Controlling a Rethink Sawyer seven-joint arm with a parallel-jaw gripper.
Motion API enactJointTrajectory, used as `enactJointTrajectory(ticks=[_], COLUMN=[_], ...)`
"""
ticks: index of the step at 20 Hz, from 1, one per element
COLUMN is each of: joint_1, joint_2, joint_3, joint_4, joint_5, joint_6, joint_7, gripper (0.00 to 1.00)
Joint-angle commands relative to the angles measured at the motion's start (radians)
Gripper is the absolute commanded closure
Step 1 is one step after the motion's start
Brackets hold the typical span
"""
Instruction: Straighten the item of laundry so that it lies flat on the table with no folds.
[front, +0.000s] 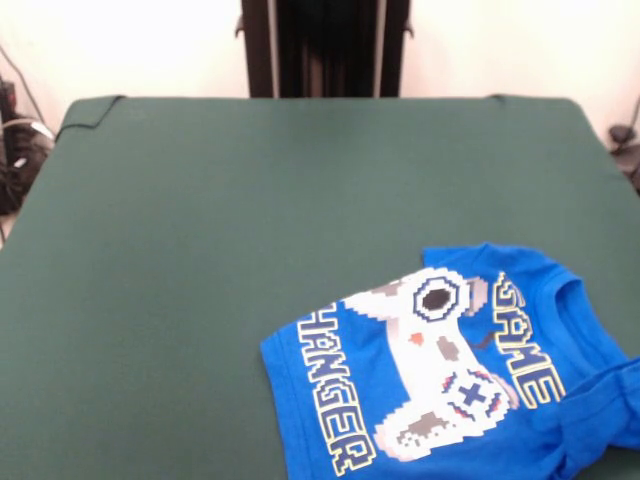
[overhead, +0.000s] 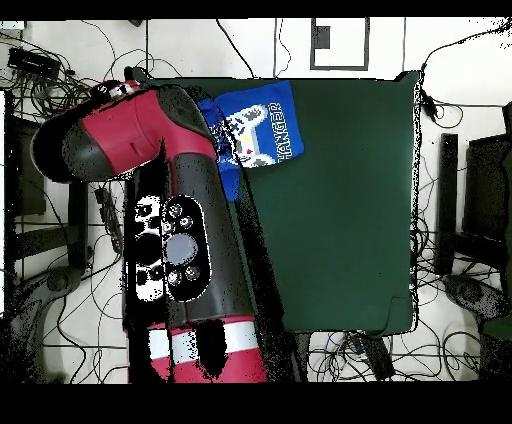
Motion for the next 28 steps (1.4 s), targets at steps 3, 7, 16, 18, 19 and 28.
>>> enactJointTrajectory(ticks=[3, 7, 16, 18, 19, 28], joint_1=[0.029, 0.045, 0.021, 0.029, 0.032, 0.083], joint_2=[0.078, 0.091, 0.085, 0.085, 0.085, 0.173], joint_3=[-0.051, -0.07, -0.096, -0.111, -0.117, -0.168], joint_4=[0.116, 0.078, 0.133, 0.153, 0.162, 0.19], joint_5=[-0.02, -0.006, -0.006, -0.019, -0.023, -0.067], joint_6=[0.181, 0.253, 0.252, 0.235, 0.227, 0.044], joint_7=[-0.069, -0.05, -0.051, -0.04, -0.035, 0.068], gripper=[0.0, 0.0, 0.0, 0.0, 0.0, 0.0])
